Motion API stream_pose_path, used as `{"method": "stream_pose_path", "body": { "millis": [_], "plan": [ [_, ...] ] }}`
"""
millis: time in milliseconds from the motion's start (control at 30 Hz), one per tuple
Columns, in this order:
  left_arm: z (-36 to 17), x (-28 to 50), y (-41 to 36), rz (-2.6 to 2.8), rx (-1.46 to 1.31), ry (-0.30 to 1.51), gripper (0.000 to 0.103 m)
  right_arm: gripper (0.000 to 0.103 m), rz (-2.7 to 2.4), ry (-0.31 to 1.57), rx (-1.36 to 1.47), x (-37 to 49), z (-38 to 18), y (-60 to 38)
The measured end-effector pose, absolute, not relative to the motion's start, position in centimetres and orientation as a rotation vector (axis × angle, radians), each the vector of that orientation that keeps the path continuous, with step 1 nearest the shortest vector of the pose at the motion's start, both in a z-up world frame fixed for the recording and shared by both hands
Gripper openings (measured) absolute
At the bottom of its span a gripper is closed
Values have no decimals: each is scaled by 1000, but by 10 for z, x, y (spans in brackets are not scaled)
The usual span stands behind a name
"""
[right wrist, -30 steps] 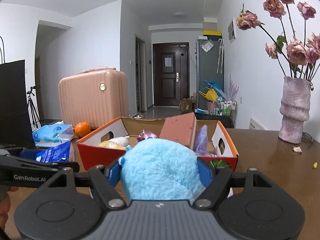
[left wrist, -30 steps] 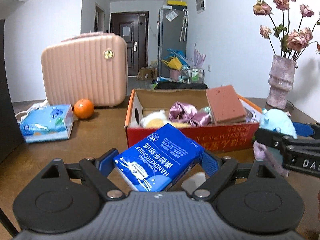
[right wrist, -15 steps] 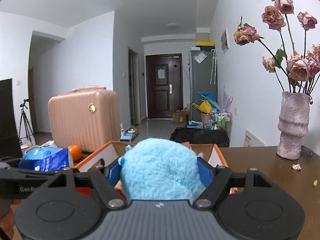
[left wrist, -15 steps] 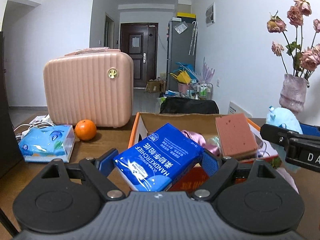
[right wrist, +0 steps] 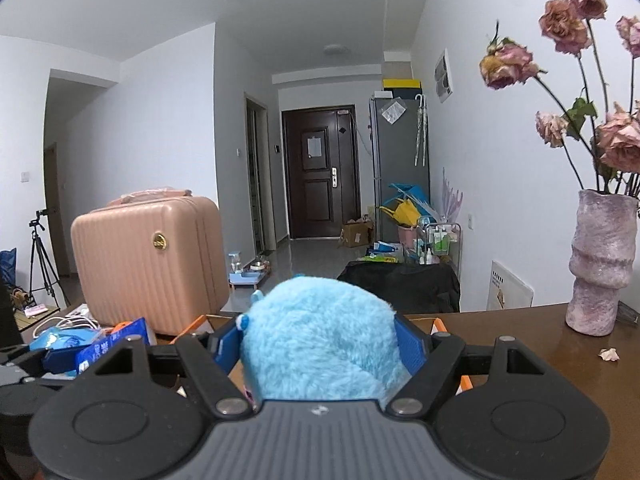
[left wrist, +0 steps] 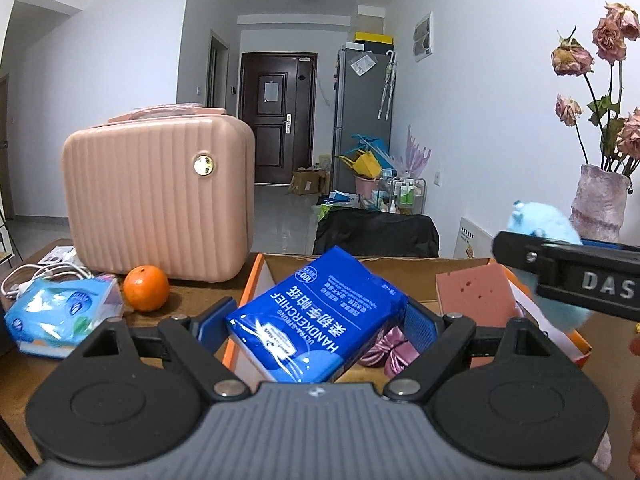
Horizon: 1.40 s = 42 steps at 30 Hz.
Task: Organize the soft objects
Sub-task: 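Carry the handkerchief pack with left and blue puff with right over the box, then lower the pack and puff into the box and open both grippers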
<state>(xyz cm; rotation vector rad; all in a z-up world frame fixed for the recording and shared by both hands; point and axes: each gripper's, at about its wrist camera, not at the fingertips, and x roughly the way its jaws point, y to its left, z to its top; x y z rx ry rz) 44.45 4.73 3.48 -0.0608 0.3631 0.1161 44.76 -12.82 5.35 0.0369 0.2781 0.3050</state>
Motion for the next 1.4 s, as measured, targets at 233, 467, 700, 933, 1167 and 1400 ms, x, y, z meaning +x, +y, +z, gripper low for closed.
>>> {"method": "stream_pose_path", "body": {
  "millis": [233,467,700,933,1167,1400],
  "plan": [
    [28,471,46,106,-37,385,88,75,313,298,32,484,56,-116],
    [20,497,49,98,-1,411,88,75,322,330,7,517,54,-97],
    [15,520,59,91,18,437,88,75,333,370,-20,545,48,-80],
    [10,531,62,85,31,458,88,75,340,399,-28,564,41,-69],
    [8,530,62,76,28,462,98,89,341,395,-9,568,40,-74],
    [11,527,63,76,15,468,103,101,302,389,17,567,43,-85]
  ]
}}
